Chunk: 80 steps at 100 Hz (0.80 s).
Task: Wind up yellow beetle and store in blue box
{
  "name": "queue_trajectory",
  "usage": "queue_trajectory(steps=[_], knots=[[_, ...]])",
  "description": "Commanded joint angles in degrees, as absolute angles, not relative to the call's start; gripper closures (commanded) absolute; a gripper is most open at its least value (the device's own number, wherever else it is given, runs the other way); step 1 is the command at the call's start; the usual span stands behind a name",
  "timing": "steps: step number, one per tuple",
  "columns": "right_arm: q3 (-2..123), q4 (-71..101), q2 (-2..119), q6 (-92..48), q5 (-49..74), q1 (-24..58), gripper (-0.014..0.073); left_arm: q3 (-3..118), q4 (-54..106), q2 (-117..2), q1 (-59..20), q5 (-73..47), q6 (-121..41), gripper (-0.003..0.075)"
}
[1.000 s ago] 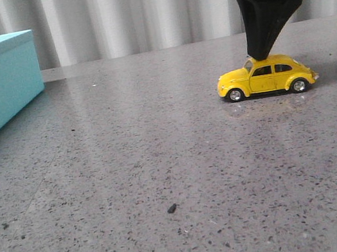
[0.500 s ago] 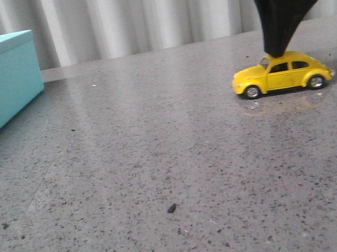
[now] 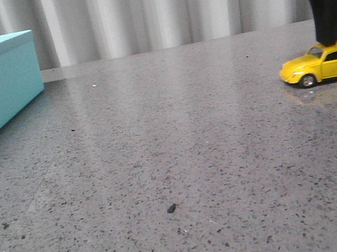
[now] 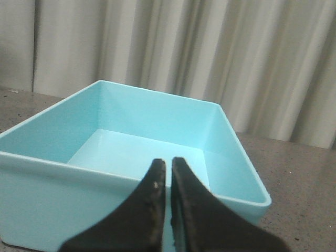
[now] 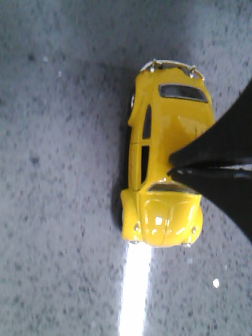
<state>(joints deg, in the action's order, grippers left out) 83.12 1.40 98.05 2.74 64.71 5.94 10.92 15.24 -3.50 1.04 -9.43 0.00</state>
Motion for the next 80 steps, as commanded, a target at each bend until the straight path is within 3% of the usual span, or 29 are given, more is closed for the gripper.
queue_trajectory(steps=[1, 45, 80], knots=[[82.83, -2.15, 97.07, 2.70, 64.70, 4.22, 0.0655, 12.93, 15.78, -4.58, 1.19, -4.85, 0.78, 0.0741], [83.80, -2.15, 95.79, 2.83, 64.57, 0.22, 0.0655, 12.93, 15.78, -4.58, 1.19, -4.80, 0.78, 0.0741], [86.32, 4.93, 83.25, 1.49, 63.67, 1.57, 0.0655, 12.58, 15.78, -4.58, 1.19, -1.06, 0.78, 0.0741]])
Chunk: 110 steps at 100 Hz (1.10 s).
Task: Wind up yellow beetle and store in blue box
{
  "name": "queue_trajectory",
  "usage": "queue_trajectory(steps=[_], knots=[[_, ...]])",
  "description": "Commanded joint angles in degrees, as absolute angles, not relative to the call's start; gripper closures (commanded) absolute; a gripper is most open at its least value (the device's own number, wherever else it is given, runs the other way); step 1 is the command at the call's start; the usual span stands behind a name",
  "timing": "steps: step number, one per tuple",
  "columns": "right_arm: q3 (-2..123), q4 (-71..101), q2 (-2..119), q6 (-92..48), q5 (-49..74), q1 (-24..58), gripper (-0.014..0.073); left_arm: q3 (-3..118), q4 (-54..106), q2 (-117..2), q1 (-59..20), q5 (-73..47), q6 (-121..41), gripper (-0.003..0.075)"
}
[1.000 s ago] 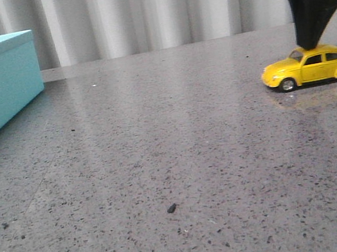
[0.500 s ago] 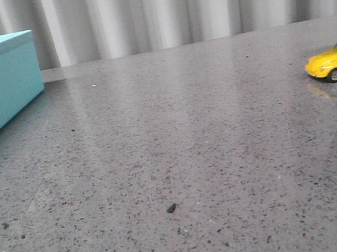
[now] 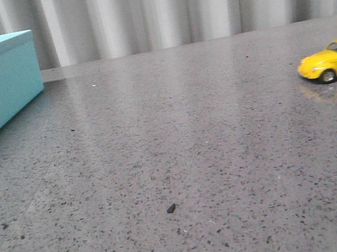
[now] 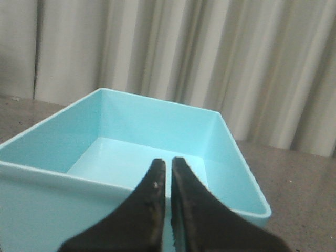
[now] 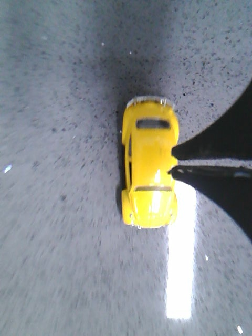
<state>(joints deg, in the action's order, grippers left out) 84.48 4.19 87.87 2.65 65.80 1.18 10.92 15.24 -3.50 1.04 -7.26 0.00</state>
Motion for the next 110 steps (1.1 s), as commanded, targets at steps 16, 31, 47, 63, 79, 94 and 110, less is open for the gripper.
queue_trajectory(steps=[16, 31, 47, 63, 79, 94, 110], knots=[[86.32, 5.43, 80.62, 1.35, 63.25, 1.57, 0.0655, 12.45, 15.78, -4.58, 1.19, -1.04, 0.78, 0.0741], [86.32, 6.53, 80.11, 0.00, 63.51, 1.57, 0.0655, 12.45, 15.92, -4.58, 1.19, 0.42, 0.78, 0.0741], [86.32, 6.70, 79.68, 0.00, 62.39, 2.16, 0.0655, 12.45, 15.92, -4.58, 1.19, 2.82, 0.78, 0.0741], [86.32, 6.70, 79.29, 0.00, 60.53, 4.54, 0.0655, 12.45, 15.92, -4.58, 1.19, 2.61, 0.78, 0.0741], [86.32, 6.70, 78.81, -0.51, 57.89, 7.19, 0.0655, 13.39, 15.92, -4.58, 1.19, -0.65, 0.78, 0.0741], [86.32, 6.70, 77.68, -0.51, 54.74, 8.56, 0.0655, 15.75, 15.92, -4.67, 1.19, -4.28, 0.78, 0.0741], [86.32, 6.70, 76.60, -0.63, 53.69, 8.86, 0.0655, 18.79, 15.92, -5.86, 1.19, -7.62, 0.78, 0.0741]])
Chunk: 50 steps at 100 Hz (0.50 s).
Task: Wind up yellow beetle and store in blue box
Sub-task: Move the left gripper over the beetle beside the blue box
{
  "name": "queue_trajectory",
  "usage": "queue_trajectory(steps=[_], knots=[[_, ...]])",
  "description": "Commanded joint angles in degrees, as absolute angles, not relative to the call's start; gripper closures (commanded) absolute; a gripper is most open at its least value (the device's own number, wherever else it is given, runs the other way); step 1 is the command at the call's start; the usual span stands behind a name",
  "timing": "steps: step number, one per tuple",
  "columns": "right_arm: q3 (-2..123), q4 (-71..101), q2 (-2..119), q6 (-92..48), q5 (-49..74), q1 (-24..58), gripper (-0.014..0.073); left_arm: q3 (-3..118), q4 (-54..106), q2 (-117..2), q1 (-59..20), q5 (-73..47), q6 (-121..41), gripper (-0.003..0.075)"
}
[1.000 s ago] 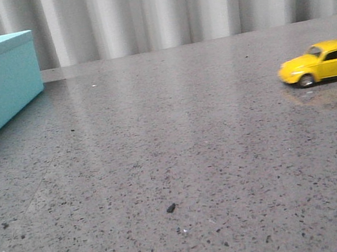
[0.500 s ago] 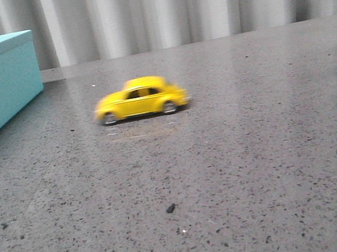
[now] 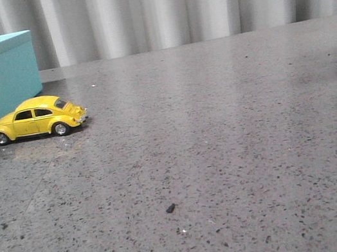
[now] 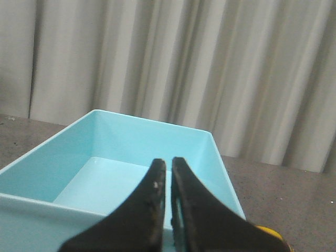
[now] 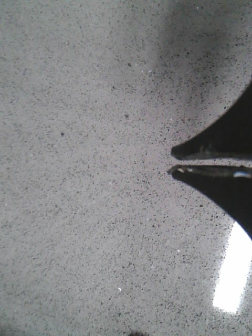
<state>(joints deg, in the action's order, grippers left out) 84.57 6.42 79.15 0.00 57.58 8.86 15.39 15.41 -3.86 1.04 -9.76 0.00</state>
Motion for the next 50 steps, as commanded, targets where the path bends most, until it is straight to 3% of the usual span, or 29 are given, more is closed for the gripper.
queue_trajectory(steps=[1, 50], knots=[[86.32, 6.70, 76.47, -0.63, 53.67, 8.86, 0.0655, 19.07, 15.92, -6.10, 1.19, -7.90, 0.78, 0.0741], [77.49, 6.70, 68.66, -2.64, 42.17, 8.86, 0.0655, 30.22, 15.92, -19.97, 1.19, -12.96, -2.57, 0.0741]])
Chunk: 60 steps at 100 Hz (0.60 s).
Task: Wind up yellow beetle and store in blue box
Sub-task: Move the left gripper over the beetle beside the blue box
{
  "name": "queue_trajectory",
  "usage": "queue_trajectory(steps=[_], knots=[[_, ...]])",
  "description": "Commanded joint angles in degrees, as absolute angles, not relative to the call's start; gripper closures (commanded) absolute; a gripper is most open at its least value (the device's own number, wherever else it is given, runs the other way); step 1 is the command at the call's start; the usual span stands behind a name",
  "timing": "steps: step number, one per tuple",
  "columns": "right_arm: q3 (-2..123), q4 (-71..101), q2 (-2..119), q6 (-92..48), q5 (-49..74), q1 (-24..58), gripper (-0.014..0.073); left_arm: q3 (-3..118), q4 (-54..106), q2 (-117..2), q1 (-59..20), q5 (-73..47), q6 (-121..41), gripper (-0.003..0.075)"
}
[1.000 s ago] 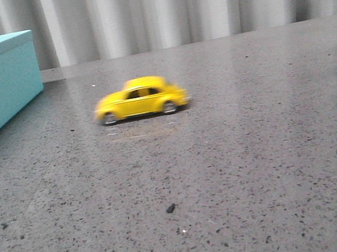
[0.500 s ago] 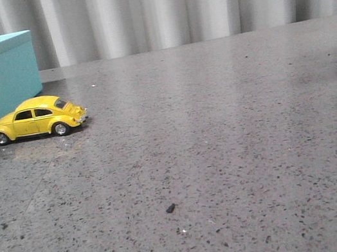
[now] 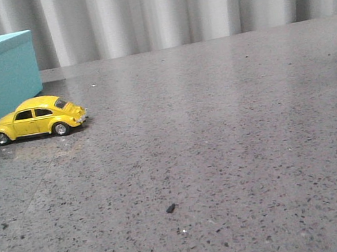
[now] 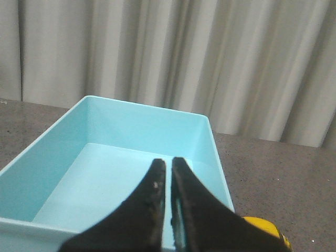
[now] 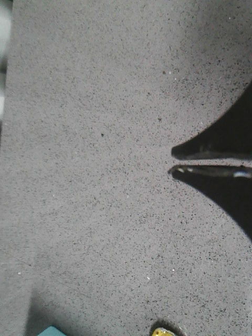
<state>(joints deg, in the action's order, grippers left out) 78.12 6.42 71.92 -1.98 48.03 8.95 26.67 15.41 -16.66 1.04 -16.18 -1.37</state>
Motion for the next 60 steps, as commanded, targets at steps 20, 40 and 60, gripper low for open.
queue_trajectory(steps=[20, 40, 60], knots=[[71.12, 6.70, 64.47, -2.64, 39.91, 8.86, 0.0655, 34.48, 15.92, -25.55, 1.19, -16.00, -8.51, 0.0643], [65.17, 6.70, 60.00, -2.64, 37.28, 8.86, 0.0655, 38.29, 15.92, -30.17, 1.19, -16.00, -10.12, 0.0317], [61.19, 6.70, 55.43, -2.64, 36.81, 8.86, 0.0655, 42.70, 15.92, -34.50, 1.19, -16.54, -10.26, 0.0276]])
